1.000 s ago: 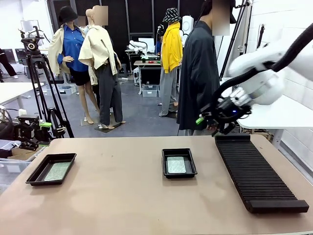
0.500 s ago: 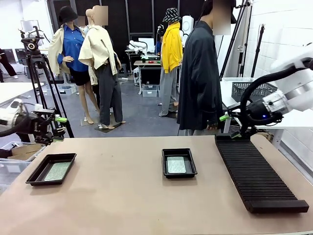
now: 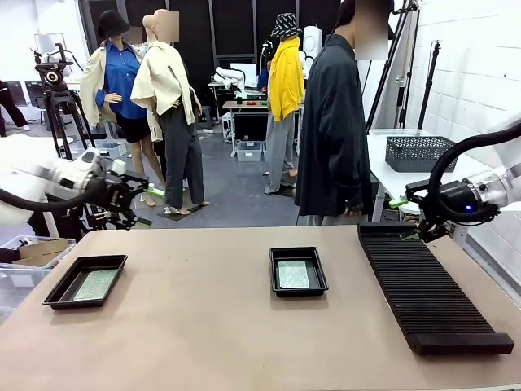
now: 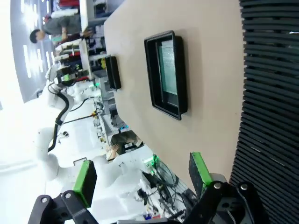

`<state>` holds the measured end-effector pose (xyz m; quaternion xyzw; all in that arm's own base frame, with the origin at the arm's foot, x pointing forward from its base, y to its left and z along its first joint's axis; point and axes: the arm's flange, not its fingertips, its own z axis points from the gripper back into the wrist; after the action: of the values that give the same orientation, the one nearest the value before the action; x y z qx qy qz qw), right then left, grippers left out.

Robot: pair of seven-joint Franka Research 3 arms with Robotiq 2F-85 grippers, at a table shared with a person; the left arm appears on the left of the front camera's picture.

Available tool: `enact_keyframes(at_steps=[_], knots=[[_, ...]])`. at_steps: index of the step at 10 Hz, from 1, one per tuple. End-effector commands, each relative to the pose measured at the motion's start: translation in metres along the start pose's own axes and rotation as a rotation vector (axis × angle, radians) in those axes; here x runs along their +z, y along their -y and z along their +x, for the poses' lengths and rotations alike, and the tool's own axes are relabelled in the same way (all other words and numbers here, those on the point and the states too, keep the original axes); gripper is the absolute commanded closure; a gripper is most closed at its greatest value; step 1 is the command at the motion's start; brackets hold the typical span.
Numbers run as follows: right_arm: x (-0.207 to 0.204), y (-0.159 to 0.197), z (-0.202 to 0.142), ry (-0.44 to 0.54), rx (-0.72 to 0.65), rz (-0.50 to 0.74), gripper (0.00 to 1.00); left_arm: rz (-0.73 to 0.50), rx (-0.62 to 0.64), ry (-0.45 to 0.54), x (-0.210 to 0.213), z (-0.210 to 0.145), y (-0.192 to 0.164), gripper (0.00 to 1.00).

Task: Inspect and transfer BCBs to ESD trays.
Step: Pick up the ESD tray and place it on the left side of the table.

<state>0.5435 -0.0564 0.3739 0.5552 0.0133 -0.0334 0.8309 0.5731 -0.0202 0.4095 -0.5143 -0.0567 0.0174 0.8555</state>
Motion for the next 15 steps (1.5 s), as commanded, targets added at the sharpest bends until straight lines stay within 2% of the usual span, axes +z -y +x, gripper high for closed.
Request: enact_keyframes(at_steps=[1, 3, 7, 8, 9, 12, 15], knots=[[0.011, 0.008, 0.011, -0.047, 0.024, 0.024, 0.00, 0.111, -0.009, -0.020, -0.030, -0.006, 0.020, 0.00], [0.017, 0.020, 0.009, -0.048, 0.010, 0.073, 0.00, 0.188, -0.031, -0.031, -0.067, -0.007, 0.044, 0.00], [0.026, 0.038, -0.008, 0.049, -0.014, 0.096, 0.00, 0.304, -0.047, -0.065, -0.135, 0.001, 0.077, 0.00], [0.027, 0.040, -0.014, 0.045, 0.005, 0.101, 0.00, 0.325, -0.053, -0.073, -0.150, 0.001, 0.084, 0.00], [0.030, 0.038, 0.000, 0.002, -0.038, 0.068, 0.00, 0.344, -0.055, -0.085, -0.162, 0.001, 0.089, 0.00], [0.030, 0.038, 0.000, 0.002, -0.038, 0.068, 0.00, 0.422, -0.066, -0.112, -0.200, -0.004, 0.108, 0.00], [0.030, 0.038, 0.000, 0.002, -0.038, 0.068, 0.00, 0.528, -0.042, -0.092, -0.241, -0.006, 0.118, 0.00]])
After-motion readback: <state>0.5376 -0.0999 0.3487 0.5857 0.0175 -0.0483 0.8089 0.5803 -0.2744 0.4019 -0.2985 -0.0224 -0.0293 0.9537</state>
